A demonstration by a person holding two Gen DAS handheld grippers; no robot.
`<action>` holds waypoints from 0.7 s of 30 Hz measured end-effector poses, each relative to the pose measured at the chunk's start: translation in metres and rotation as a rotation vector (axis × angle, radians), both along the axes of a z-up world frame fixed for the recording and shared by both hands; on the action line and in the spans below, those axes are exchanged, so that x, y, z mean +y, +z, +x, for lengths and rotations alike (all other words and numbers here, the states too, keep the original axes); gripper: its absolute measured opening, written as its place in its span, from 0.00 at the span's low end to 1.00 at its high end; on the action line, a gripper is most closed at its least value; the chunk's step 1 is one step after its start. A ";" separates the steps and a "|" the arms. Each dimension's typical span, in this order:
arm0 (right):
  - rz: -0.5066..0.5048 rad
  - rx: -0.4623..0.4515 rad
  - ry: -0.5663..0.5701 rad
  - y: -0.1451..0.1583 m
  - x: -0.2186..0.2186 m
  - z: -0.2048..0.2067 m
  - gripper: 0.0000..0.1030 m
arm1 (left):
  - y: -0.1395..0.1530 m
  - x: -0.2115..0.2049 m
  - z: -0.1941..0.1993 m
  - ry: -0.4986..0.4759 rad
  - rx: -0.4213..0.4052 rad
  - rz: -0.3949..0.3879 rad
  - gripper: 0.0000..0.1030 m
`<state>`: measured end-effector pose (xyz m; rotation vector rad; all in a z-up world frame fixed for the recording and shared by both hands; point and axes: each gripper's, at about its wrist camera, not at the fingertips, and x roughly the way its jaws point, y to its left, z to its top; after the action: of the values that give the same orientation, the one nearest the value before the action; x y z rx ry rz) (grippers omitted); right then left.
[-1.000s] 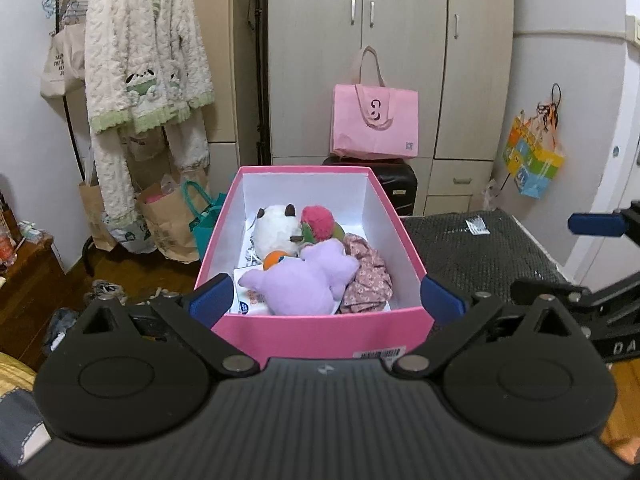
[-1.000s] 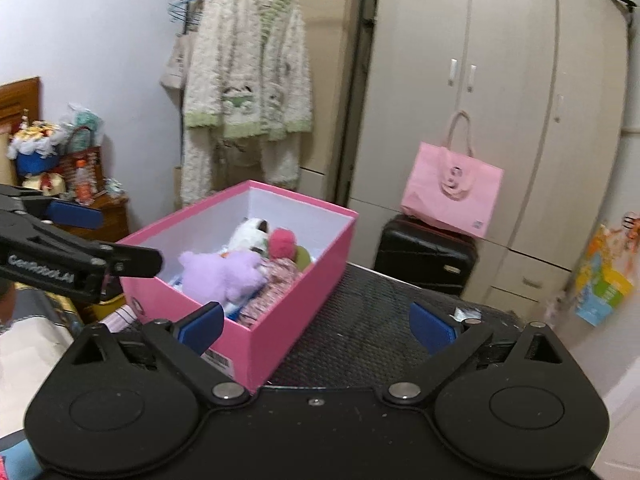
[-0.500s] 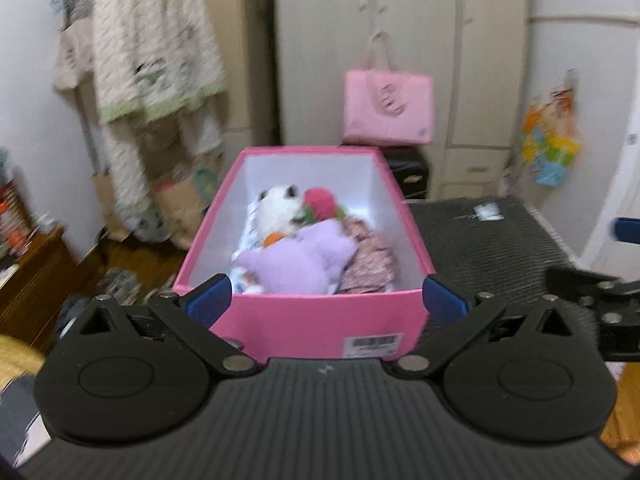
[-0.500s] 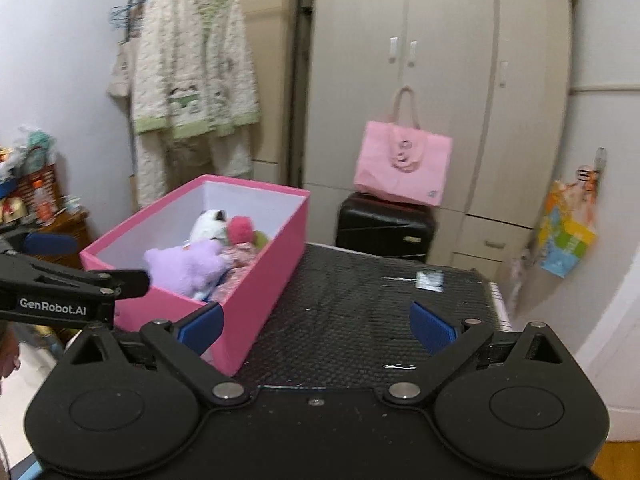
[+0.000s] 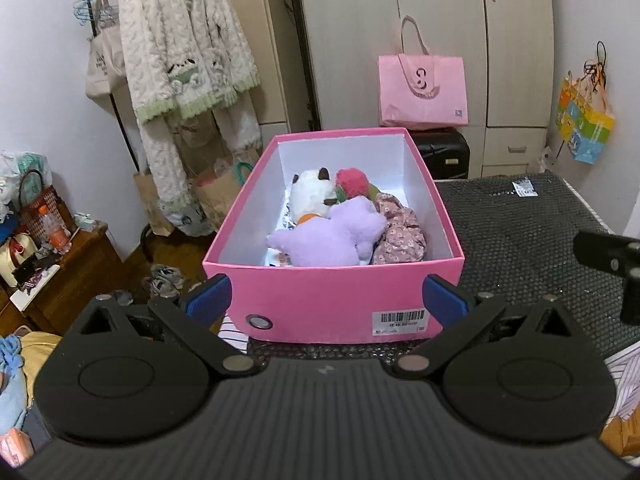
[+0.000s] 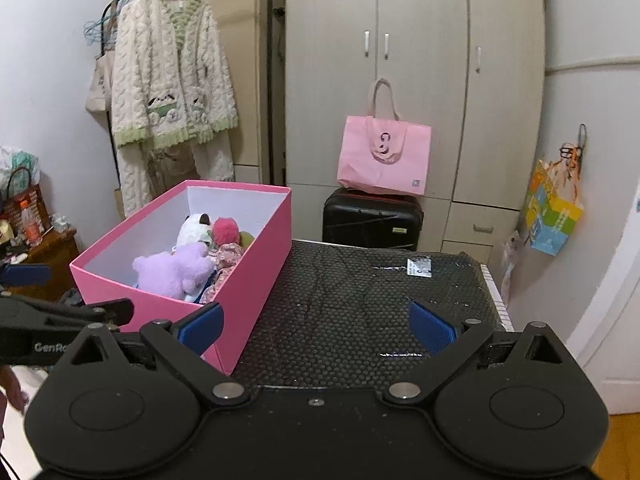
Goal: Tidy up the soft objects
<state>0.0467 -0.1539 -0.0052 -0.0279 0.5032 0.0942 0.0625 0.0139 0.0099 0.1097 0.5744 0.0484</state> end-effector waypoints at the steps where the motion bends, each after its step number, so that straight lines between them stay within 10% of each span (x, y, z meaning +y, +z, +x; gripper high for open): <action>1: 0.002 -0.002 -0.007 0.000 -0.001 -0.001 0.98 | 0.001 0.001 -0.003 0.005 -0.007 -0.004 1.00; 21: -0.007 -0.059 -0.065 0.001 -0.001 -0.029 0.98 | 0.006 0.009 -0.029 0.016 -0.063 -0.043 1.00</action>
<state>0.0178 -0.1547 -0.0041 -0.0212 0.4449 0.0284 0.0334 0.0224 0.0164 0.0616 0.5135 0.0549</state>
